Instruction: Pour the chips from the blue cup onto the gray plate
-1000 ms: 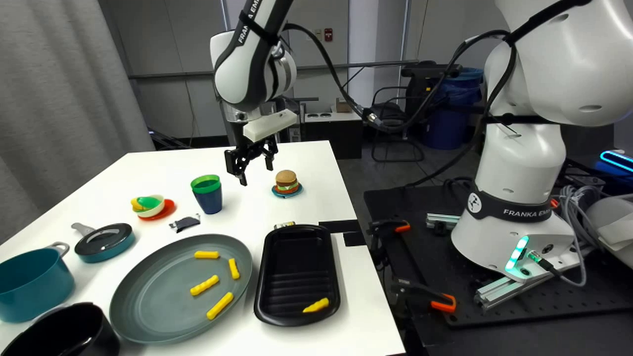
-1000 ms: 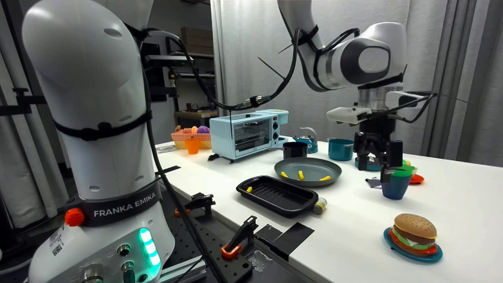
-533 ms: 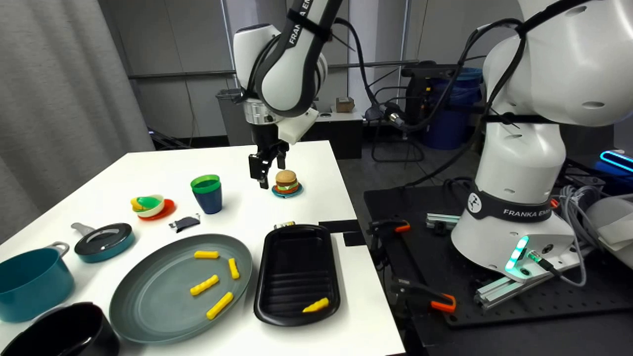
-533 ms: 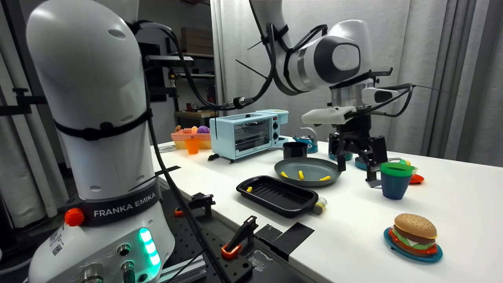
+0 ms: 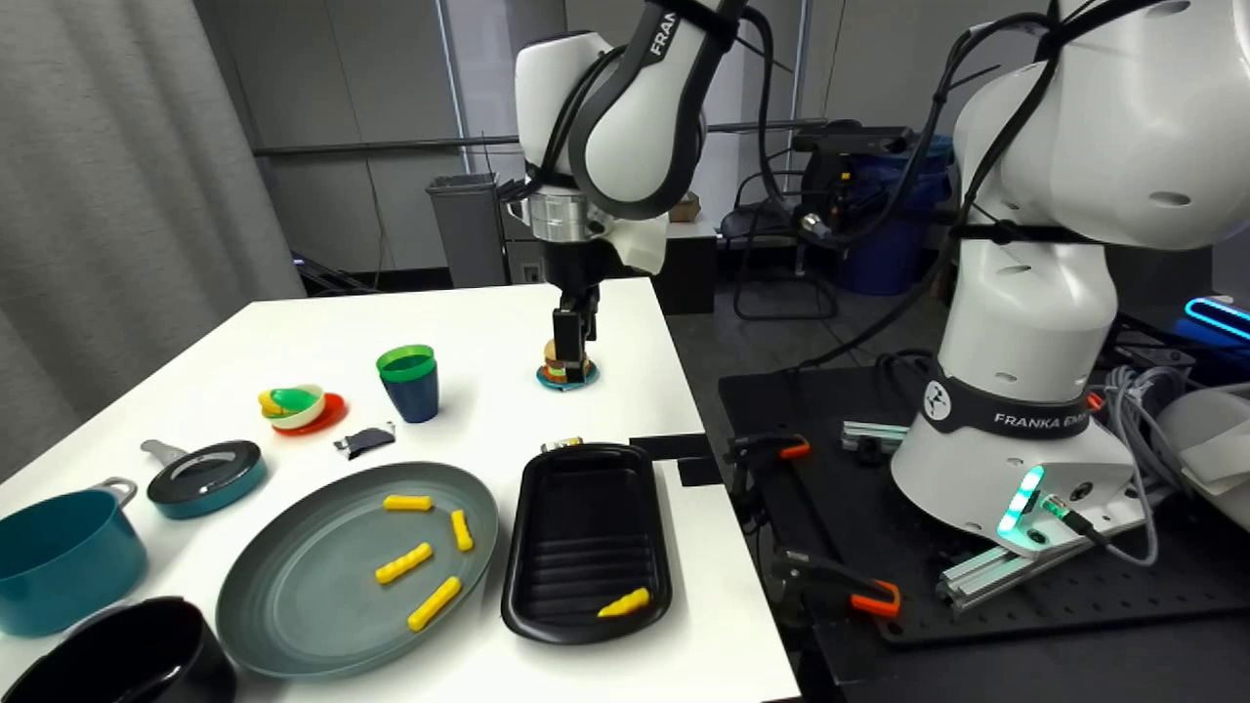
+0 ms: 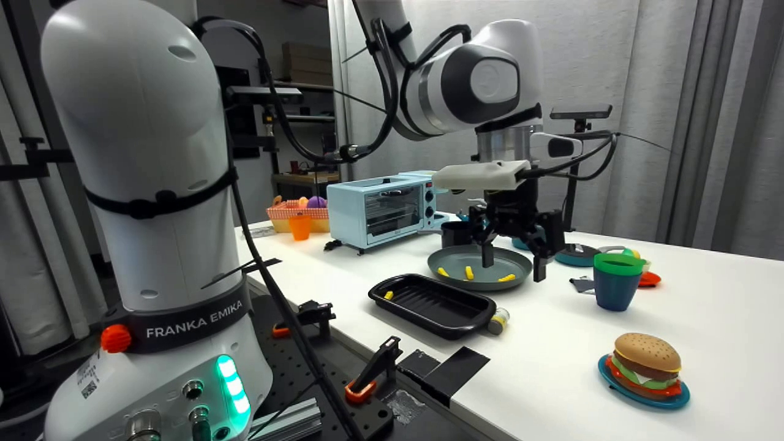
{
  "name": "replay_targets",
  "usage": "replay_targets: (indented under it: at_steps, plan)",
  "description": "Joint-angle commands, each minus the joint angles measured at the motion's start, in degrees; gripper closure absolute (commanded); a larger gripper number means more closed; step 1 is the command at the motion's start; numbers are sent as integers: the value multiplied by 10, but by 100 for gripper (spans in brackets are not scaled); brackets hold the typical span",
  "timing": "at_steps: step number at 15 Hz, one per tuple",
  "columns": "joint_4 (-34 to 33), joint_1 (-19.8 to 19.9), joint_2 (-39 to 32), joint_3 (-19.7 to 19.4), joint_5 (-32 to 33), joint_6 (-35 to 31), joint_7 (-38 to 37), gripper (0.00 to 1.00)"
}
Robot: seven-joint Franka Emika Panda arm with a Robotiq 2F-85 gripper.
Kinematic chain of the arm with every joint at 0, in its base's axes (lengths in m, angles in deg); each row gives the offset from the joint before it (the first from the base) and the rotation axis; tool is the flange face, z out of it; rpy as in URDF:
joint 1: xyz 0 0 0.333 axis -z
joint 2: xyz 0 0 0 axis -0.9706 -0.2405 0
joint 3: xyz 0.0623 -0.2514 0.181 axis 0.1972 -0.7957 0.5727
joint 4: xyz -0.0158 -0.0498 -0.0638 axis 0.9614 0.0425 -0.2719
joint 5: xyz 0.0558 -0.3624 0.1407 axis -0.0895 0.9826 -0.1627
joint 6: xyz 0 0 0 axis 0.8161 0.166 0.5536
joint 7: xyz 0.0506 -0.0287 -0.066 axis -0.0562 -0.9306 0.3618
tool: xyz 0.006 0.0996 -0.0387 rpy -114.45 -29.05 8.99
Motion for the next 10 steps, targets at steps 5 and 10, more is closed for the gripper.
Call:
replay_targets:
  at_steps: [5,10]
  plan:
    - [44,-5,121,-2,-125,134,184,0]
    - [26,-3,101,-1,-108,148,174,0]
